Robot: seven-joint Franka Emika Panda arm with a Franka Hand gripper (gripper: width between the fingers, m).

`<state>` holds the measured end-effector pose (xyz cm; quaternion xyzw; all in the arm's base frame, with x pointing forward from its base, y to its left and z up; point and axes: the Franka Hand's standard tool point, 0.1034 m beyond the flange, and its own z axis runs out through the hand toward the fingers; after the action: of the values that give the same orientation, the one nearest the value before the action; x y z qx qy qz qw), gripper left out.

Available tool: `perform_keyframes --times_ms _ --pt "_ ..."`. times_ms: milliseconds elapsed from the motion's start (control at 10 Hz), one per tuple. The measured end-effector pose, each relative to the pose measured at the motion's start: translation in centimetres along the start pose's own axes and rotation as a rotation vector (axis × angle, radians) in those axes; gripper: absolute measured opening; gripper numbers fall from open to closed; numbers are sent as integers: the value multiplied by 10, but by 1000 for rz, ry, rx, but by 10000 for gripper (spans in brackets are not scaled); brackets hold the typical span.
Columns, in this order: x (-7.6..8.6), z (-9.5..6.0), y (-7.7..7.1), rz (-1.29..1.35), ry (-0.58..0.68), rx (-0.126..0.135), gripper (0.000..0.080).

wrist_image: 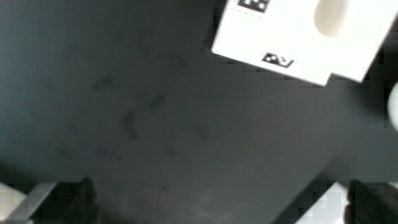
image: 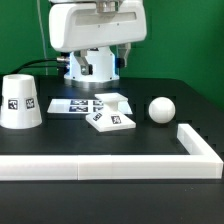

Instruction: Assemble lamp

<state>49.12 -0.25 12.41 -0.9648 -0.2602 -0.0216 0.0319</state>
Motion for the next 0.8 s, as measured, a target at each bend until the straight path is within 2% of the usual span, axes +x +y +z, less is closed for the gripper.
perform_keyframes --times_ms 200,500,600,800 --pt "-15 15 -8 127 8 -13 700" --pt "-44 40 -22 128 5 -23 700" --pt "-49 45 -25 128 -3 -19 700" --pt "-46 43 -23 128 1 -21 700"
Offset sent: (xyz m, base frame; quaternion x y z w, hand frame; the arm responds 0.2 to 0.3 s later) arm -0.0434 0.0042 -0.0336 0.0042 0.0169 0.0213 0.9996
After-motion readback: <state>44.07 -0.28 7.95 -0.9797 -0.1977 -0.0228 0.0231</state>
